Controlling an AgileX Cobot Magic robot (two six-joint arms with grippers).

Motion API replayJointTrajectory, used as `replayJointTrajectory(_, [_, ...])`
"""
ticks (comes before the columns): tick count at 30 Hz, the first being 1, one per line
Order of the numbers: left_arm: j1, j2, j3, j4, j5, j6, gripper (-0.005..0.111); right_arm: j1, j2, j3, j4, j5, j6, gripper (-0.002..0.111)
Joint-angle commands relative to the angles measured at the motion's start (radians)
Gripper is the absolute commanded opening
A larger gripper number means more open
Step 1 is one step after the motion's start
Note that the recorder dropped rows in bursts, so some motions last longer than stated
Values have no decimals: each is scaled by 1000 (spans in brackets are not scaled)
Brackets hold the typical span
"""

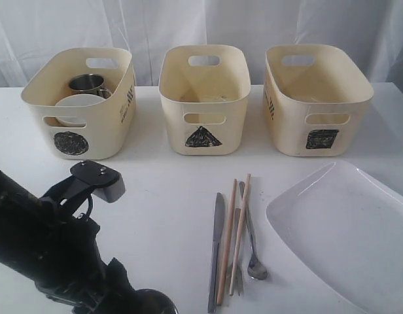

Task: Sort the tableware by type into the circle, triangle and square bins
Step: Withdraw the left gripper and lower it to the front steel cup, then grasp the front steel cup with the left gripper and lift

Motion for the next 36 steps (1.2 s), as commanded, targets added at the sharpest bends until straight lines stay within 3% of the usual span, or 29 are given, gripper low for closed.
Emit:
replayJointTrajectory(1, [-5, 25, 10, 0, 4, 7, 72, 7, -6, 6, -6, -8, -2, 0])
replayJointTrajectory(16, [-10, 30, 10, 11, 37, 9, 72, 7, -6, 6, -6, -8, -2, 0])
replayJointTrajectory(21, [-63, 30, 23, 15, -1, 9, 72, 7, -6, 6, -6, -8, -2, 0])
replayJointTrajectory(36, [-65, 37, 72, 12, -79, 7, 72, 7, -6, 6, -6, -8, -2, 0])
